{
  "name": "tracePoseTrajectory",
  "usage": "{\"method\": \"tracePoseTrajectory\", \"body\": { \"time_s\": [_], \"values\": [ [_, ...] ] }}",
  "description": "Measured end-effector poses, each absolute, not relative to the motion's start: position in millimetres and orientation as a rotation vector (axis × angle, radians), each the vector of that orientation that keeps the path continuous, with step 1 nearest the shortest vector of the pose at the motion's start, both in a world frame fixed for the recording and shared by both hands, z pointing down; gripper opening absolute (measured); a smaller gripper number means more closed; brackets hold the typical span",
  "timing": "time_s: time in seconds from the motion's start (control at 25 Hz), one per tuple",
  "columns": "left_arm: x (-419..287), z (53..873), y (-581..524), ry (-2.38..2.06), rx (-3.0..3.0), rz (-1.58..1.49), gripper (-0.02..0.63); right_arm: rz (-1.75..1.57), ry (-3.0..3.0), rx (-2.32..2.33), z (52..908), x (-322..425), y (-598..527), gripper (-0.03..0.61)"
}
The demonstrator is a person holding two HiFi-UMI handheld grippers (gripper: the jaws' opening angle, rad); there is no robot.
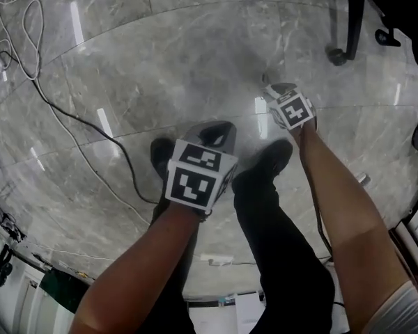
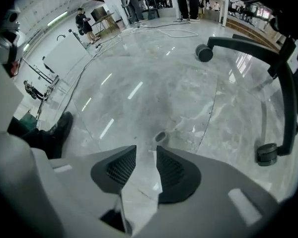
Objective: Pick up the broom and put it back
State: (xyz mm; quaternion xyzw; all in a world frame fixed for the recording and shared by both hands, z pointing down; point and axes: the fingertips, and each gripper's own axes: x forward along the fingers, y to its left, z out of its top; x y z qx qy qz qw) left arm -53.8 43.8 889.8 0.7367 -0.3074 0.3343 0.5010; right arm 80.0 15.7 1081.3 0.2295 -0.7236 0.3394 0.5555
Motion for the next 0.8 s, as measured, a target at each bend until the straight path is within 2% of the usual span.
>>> {"method": "tracePoseTrajectory", "body": {
  "time_s": [0.36,0.48,0.8],
  "values": [
    [-30,991,28,-0.683,1.813,0.85,0.008,0.696,-1.657,0.515,1145,90,15,0.126],
    [-25,1010,18,-0.688,1.81,0.844,0.008,0.633,-1.675,0.537,1147,95,9,0.103],
    [-33,982,8,-0.717,1.831,0.847,0.007,0.575,-1.715,0.521,1104,81,0,0.084]
  ]
}}
